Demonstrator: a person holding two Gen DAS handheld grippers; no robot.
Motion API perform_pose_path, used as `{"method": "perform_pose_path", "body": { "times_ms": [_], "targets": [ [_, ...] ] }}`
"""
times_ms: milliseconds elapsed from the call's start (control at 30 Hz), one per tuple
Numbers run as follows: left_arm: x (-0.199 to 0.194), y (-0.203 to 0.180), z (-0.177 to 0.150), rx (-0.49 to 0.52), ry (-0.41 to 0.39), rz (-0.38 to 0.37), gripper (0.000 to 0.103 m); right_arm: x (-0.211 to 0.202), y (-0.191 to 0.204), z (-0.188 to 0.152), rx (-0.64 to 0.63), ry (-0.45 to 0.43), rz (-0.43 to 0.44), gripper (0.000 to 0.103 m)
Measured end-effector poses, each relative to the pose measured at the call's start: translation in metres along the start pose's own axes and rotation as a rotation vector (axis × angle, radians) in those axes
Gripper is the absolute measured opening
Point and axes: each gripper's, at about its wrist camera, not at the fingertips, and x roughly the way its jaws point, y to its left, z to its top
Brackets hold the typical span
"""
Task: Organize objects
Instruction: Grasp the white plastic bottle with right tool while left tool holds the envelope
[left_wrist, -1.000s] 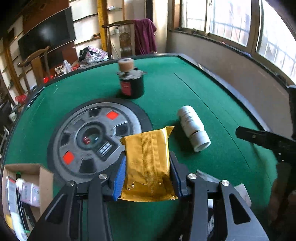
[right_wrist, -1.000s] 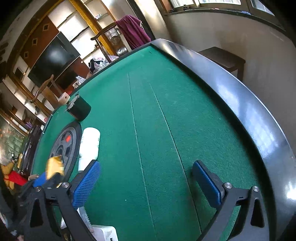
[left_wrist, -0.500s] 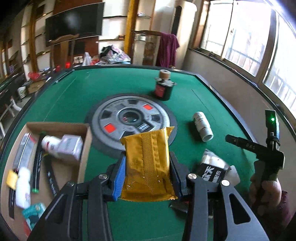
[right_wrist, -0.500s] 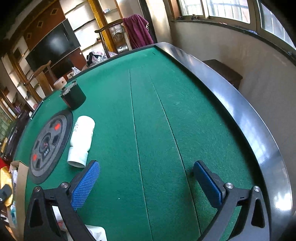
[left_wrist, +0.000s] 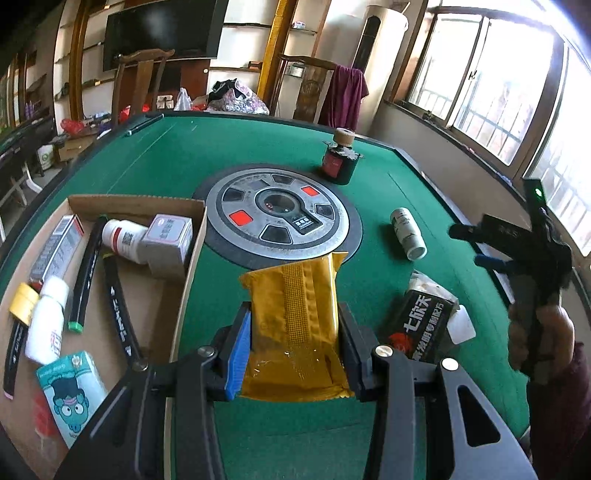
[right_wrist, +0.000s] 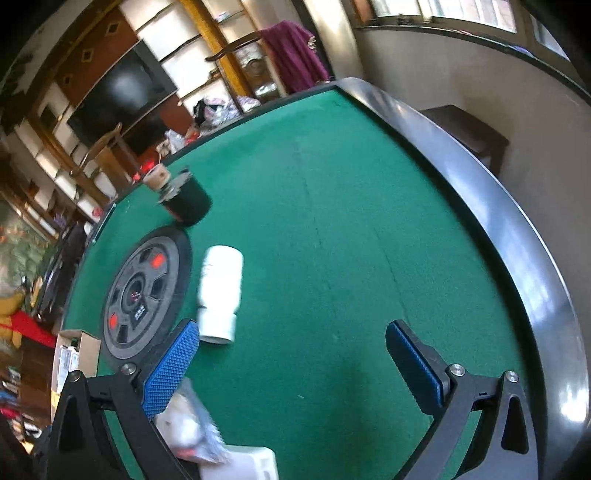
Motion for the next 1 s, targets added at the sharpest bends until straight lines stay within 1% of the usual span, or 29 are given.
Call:
{"method": "perform_pose_path", "body": {
  "times_ms": [100, 233, 367, 400, 433, 467, 500, 533, 567, 633, 733, 1000],
  "targets": [
    [-0.001, 0.004, -0.003, -0.015, 0.006, -0.015, 0.042, 0.011, 0.020, 0.008, -0.061, 0.027, -0.049, 0.103],
    [-0.002, 0.009, -0.006, -0.023, 0.010, -0.027, 0.042, 0.031, 0.043, 0.013, -0.124, 0.074, -0.087, 0.102],
    [-0.003, 0.012, -0.009, -0.028, 0.014, -0.032, 0.042, 0.052, 0.066, 0.015, -0.202, 0.088, -0.171, 0.100],
    [-0.003, 0.014, -0.010, -0.030, 0.016, -0.032, 0.042, 0.057, 0.070, 0.015, -0.214, 0.095, -0.187, 0.097],
    [-0.003, 0.015, -0.010, -0.032, 0.018, -0.032, 0.042, 0.061, 0.073, 0.015, -0.224, 0.103, -0.195, 0.094],
    [-0.003, 0.016, -0.011, -0.035, 0.020, -0.033, 0.042, 0.066, 0.076, 0.015, -0.236, 0.110, -0.202, 0.083],
    [-0.002, 0.017, -0.011, -0.038, 0.022, -0.034, 0.042, 0.072, 0.080, 0.014, -0.251, 0.123, -0.216, 0.068],
    [-0.002, 0.019, -0.011, -0.041, 0.024, -0.035, 0.042, 0.075, 0.082, 0.014, -0.256, 0.132, -0.219, 0.060],
    [-0.002, 0.019, -0.011, -0.043, 0.026, -0.035, 0.042, 0.079, 0.082, 0.013, -0.253, 0.144, -0.214, 0.045],
    [-0.002, 0.021, -0.012, -0.048, 0.028, -0.037, 0.042, 0.080, 0.084, 0.012, -0.258, 0.130, -0.222, 0.039],
    [-0.002, 0.022, -0.013, -0.048, 0.029, -0.035, 0.042, 0.077, 0.082, 0.010, -0.247, 0.125, -0.205, 0.037],
    [-0.008, 0.020, -0.016, -0.044, 0.018, -0.028, 0.042, 0.051, 0.064, 0.003, -0.161, 0.107, -0.107, 0.037]
  ]
}}
